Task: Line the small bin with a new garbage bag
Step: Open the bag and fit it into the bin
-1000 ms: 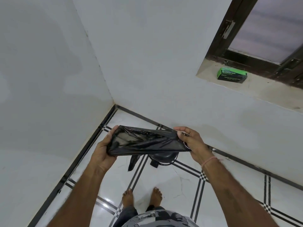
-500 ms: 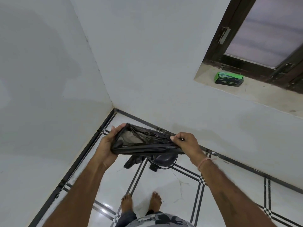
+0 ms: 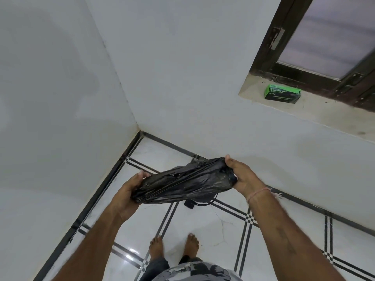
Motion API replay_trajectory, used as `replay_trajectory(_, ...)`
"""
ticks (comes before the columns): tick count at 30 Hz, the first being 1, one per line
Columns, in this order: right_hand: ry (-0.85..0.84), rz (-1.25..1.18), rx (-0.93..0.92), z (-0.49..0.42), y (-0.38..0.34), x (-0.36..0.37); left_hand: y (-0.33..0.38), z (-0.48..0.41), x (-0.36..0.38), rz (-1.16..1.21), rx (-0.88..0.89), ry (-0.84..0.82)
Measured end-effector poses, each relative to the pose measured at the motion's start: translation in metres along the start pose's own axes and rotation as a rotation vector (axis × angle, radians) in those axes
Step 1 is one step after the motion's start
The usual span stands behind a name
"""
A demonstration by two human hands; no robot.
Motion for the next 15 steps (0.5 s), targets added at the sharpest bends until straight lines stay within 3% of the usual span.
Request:
replay_trajectory(6, 0.048, 0.015, 0.017, 0.002, -0.003, -0.005, -0.011, -0.001, -0.017, -0.352, -0.175, -0.216)
replay_trajectory(11, 0.241, 0.47, -0.215, -0.008, 0.01, -0.009, -0.012, -0.01, -0.01, 0.061, -0.165, 0.128)
replay_trajectory(13, 0.324, 0.622, -0.329, -0.015, 0.013, -0.009, -0.013, -0.016, -0.001, 0.148, -0.12, 0.178)
replay_trajectory(15, 0.223, 0.551, -0.308, -0.008, 0.011, 0.001, -0.012, -0.02, 0.009, 0.201, -0.065, 0.181)
Point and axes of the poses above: each hand's wrist, its own z-axis away from the middle knuckle, its own x-axis out of the palm, y = z × x, the point moved 1 cm from there along -z, towards the middle knuckle, and after that the axes turned 12 degrees about x, right-handed, at the moved point
